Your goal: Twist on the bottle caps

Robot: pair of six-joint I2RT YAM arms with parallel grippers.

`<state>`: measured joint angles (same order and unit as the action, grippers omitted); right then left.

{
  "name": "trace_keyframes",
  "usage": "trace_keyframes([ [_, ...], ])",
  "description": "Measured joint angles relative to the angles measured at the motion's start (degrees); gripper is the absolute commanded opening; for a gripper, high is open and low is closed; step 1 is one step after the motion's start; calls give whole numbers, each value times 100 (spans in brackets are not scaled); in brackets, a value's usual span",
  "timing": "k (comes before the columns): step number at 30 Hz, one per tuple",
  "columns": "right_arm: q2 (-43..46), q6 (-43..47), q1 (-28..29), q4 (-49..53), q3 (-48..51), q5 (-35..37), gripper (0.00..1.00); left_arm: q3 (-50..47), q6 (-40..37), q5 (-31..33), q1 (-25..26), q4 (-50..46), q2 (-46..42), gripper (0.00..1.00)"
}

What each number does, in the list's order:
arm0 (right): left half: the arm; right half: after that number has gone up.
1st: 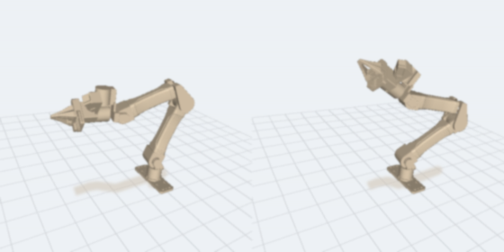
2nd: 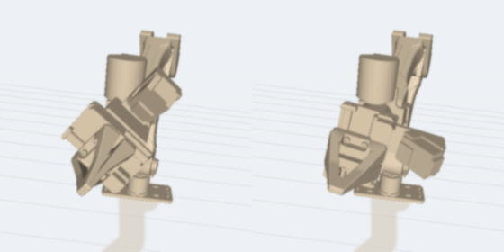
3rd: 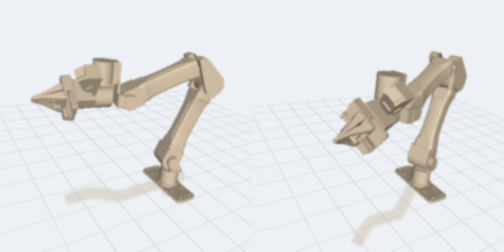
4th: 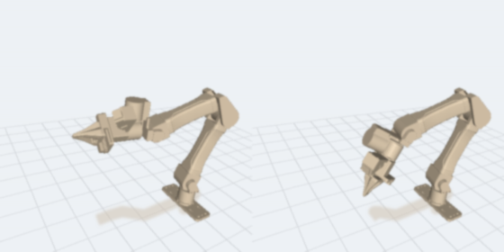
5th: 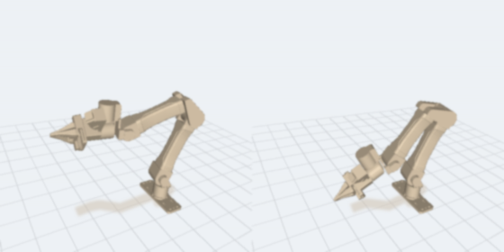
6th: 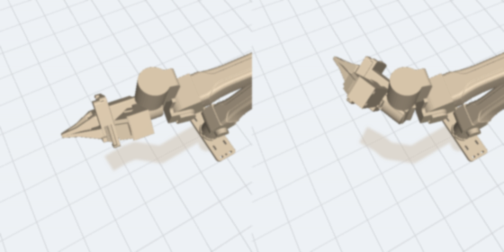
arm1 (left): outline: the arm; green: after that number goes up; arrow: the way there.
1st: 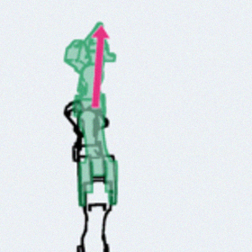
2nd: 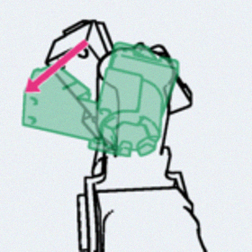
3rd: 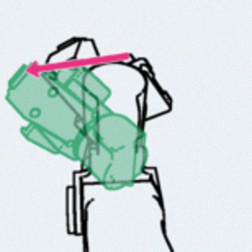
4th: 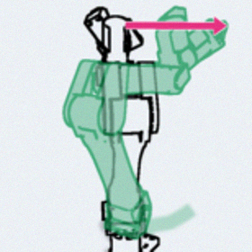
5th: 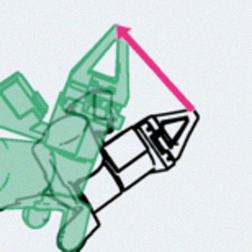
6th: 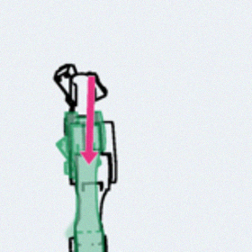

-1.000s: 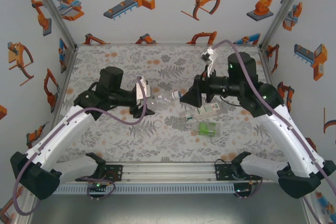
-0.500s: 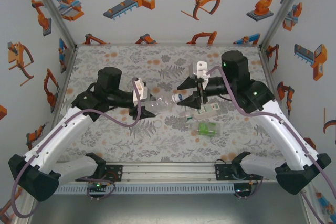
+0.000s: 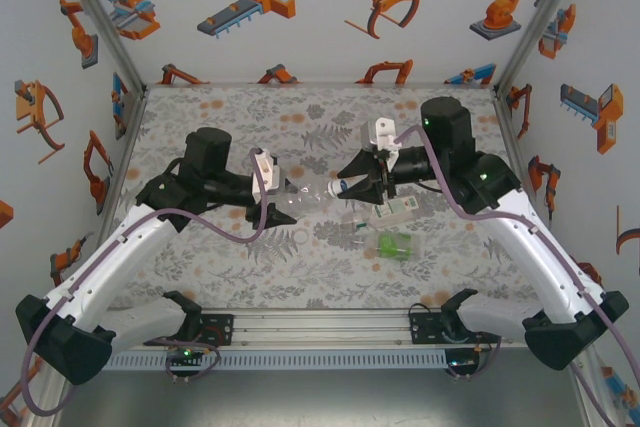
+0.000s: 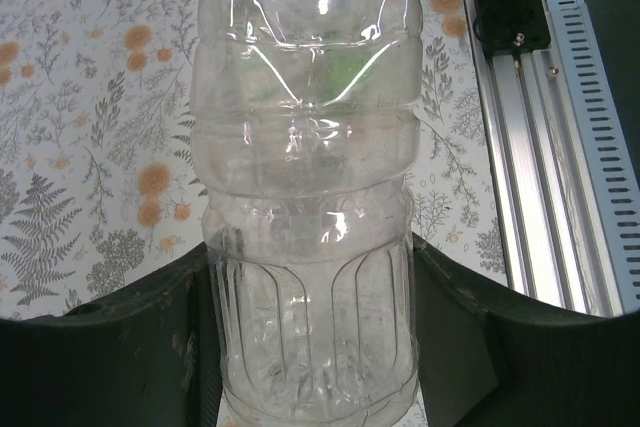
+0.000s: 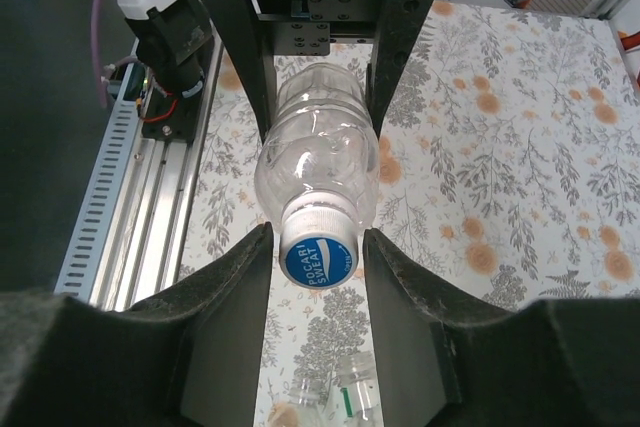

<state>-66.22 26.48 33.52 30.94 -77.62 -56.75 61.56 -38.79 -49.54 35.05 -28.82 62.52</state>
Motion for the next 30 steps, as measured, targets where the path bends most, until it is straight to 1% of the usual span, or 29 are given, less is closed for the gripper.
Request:
trace_keyframes([
  [7, -37, -13, -9, 0, 48, -74, 43, 0, 0, -2, 0, 0, 0, 0],
  [10, -42, -35, -37, 2, 74, -87, 40, 0, 0, 0, 0, 2, 0, 0],
  [15, -44, -216, -72, -42, 74, -85, 21, 0, 4, -17, 2, 9, 0, 0],
  [18, -46, -831, -76, -192, 96, -31, 12, 0, 7, -9, 0, 17, 0, 0],
  [20, -39, -1679, -83, -459, 225, 131, 1, 2, 7, 68, 0, 7, 2, 0],
  [21, -31, -2179, -92, -592, 315, 280, 0, 0, 7, 129, -4, -7, 4, 0],
  [24, -39, -3947, -114, -728, 520, 828, 0, 2, -4, 361, -20, -85, 57, 0],
  [30, -151, -7416, -111, -507, 638, 1641, 0, 20, -66, 686, -11, -201, 184, 0],
])
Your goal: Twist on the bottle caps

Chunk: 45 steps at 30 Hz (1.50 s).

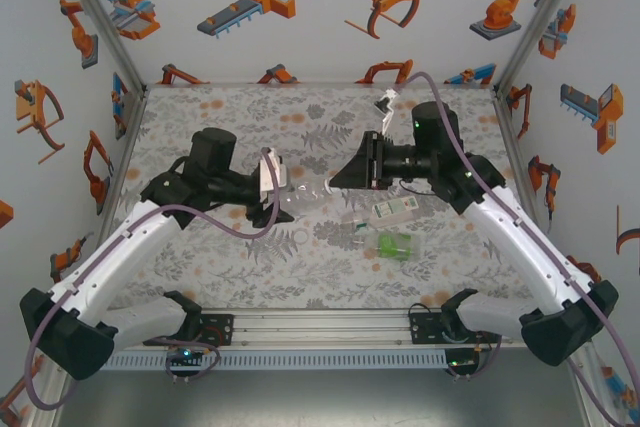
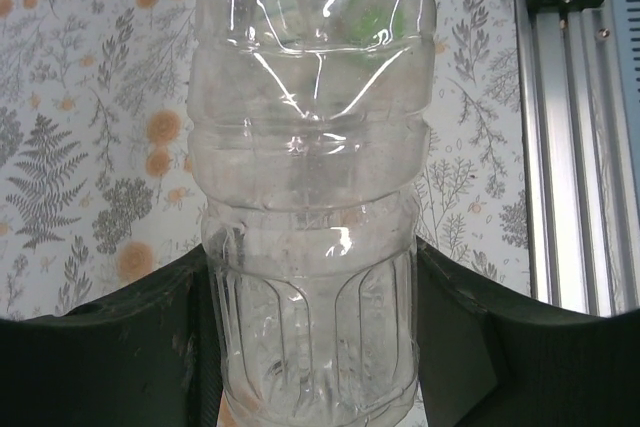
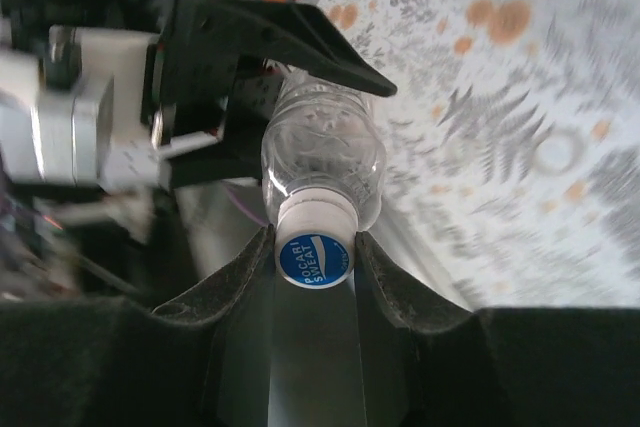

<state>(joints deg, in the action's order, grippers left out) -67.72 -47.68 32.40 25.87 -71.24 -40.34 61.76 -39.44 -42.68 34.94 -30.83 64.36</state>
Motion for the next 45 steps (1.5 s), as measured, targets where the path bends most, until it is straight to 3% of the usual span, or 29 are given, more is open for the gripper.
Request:
trace_keyframes([
  [2, 22, -1132, 13, 94, 160, 264, 0, 4, -22, 90, 2, -70, 50, 0],
  [6, 55, -2435, 66, 105, 361, 647, 0, 4, -42, 205, 2, -138, 173, 0],
  [7, 55, -2524, 81, 111, 356, 708, 6, 4, -44, 219, 0, -131, 188, 0],
  [10, 50, -2586, 118, 229, 254, 824, 41, 7, -44, 219, 2, -114, 195, 0],
  [12, 26, -2474, 118, 422, 85, 800, 54, 17, -52, 205, 20, -7, 192, 0],
  [17, 35, -1005, 4, 684, -442, 612, 57, 46, -72, 214, 22, 203, 127, 0],
  [22, 345, 1611, -79, 614, -632, 374, 57, 46, -85, 83, 22, 219, 28, 0],
  [28, 535, 5029, -76, 815, -739, -710, 59, 46, -81, -201, 22, 216, -28, 0],
  [32, 420, 6564, -79, 979, -855, -1237, 57, 46, -76, -374, 22, 216, -79, 0],
  [37, 155, 7287, -79, 898, -866, -1657, 53, 46, -59, -531, 22, 219, -85, 0],
  [45, -2, 7434, -76, 553, -859, -1899, 42, 46, -37, -649, 22, 219, -85, 0],
])
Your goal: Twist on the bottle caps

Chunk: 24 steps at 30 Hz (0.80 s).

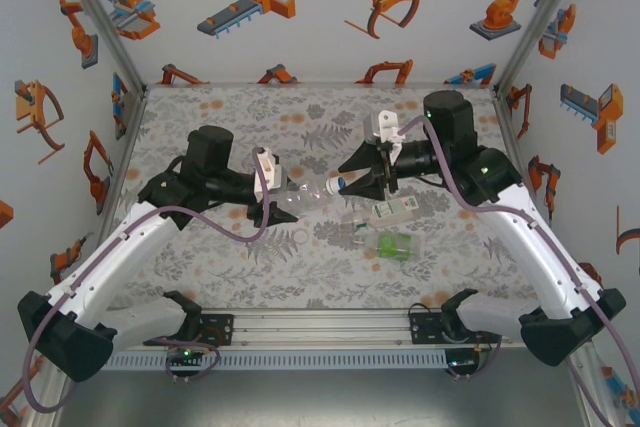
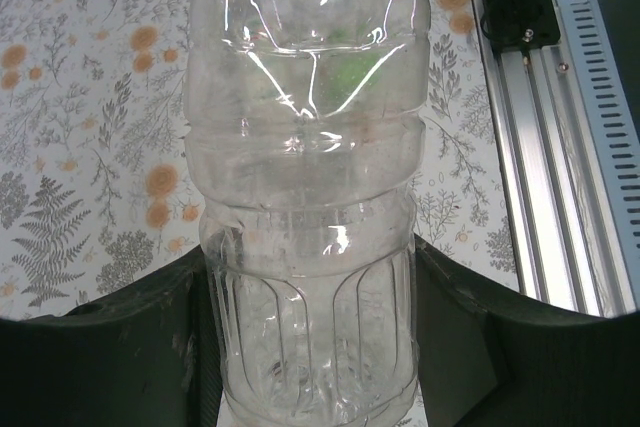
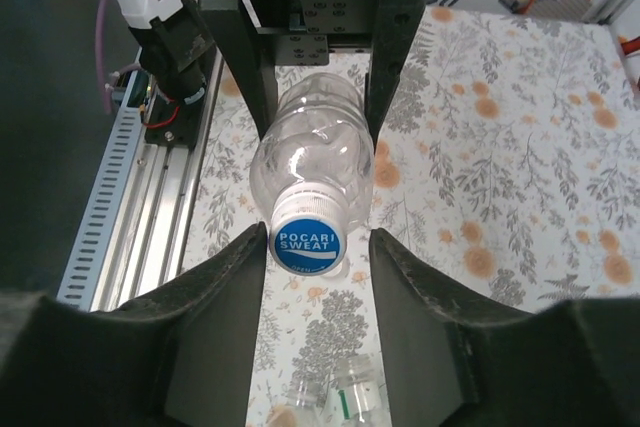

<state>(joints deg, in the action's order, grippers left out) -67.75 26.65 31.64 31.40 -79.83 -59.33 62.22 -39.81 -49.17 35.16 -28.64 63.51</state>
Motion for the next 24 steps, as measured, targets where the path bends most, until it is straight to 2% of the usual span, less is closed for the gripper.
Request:
trace_keyframes([
  [13, -9, -4, 0, -83, 125, -122, 39, 0, 4, -22, 0, 7, 15, 0],
  [15, -9, -9, 0, -83, 127, -136, 33, 2, 7, -22, 0, 24, 17, 0],
  [19, -7, -387, -13, -280, 199, -111, 10, 2, 20, -28, -2, 28, 33, 0],
  [22, 24, -1211, -28, -625, 348, 4, 0, 0, 26, 26, -4, -17, 55, 0],
  [24, 118, -2068, 2, -883, 535, 297, 0, 0, 24, 105, -4, -61, 59, 0],
])
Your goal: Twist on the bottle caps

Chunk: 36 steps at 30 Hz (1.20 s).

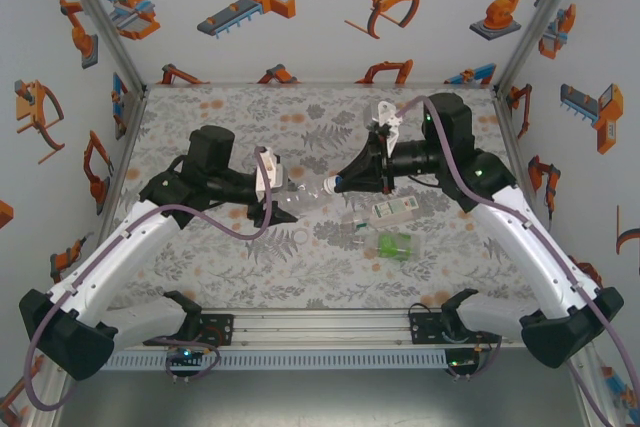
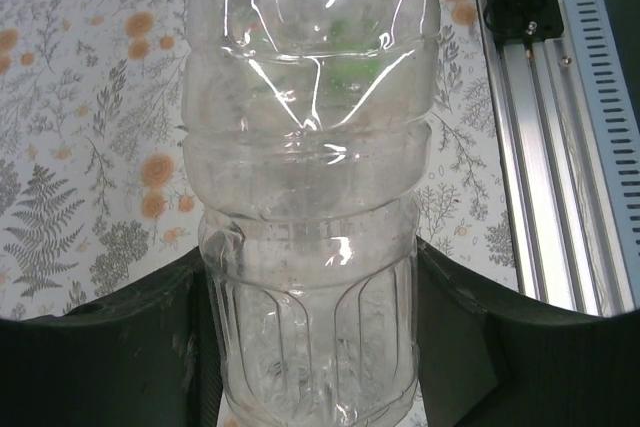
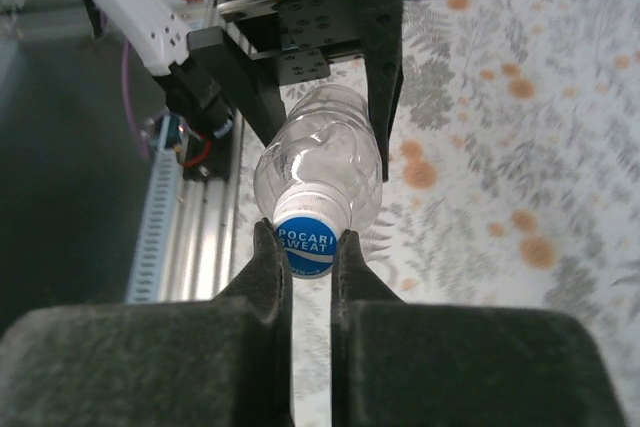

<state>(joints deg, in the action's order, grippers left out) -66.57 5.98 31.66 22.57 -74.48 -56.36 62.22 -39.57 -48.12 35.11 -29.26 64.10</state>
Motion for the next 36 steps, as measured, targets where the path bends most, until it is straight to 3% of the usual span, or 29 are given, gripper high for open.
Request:
trace_keyframes([
  [6, 258, -3101, 385, -308, 249, 1502, 0, -9, 22, 225, 7, -70, 13, 0],
  [11, 262, -5635, 542, 17, 225, 2450, 0, -9, 52, 522, 4, -109, 55, 0],
  [17, -55, -7187, 584, 1303, -190, 3130, 0, -20, 59, 813, -22, -120, 192, 0],
  [18, -105, -7257, 584, 1421, -229, 3193, 6, -20, 59, 839, -22, -144, 208, 0],
  [21, -203, -7193, 584, 1705, -385, 3362, 26, -20, 61, 870, -22, -160, 210, 0],
  [25, -210, -6511, 605, 1952, -625, 3504, 47, -17, 63, 820, -22, -46, 208, 0],
  [31, -90, -4433, 605, 1718, -774, 3239, 54, 70, 35, 688, -22, -170, 212, 0],
  [36, 216, -1880, 616, 1316, -667, 2280, 61, 170, 0, 365, -22, -258, 210, 0],
])
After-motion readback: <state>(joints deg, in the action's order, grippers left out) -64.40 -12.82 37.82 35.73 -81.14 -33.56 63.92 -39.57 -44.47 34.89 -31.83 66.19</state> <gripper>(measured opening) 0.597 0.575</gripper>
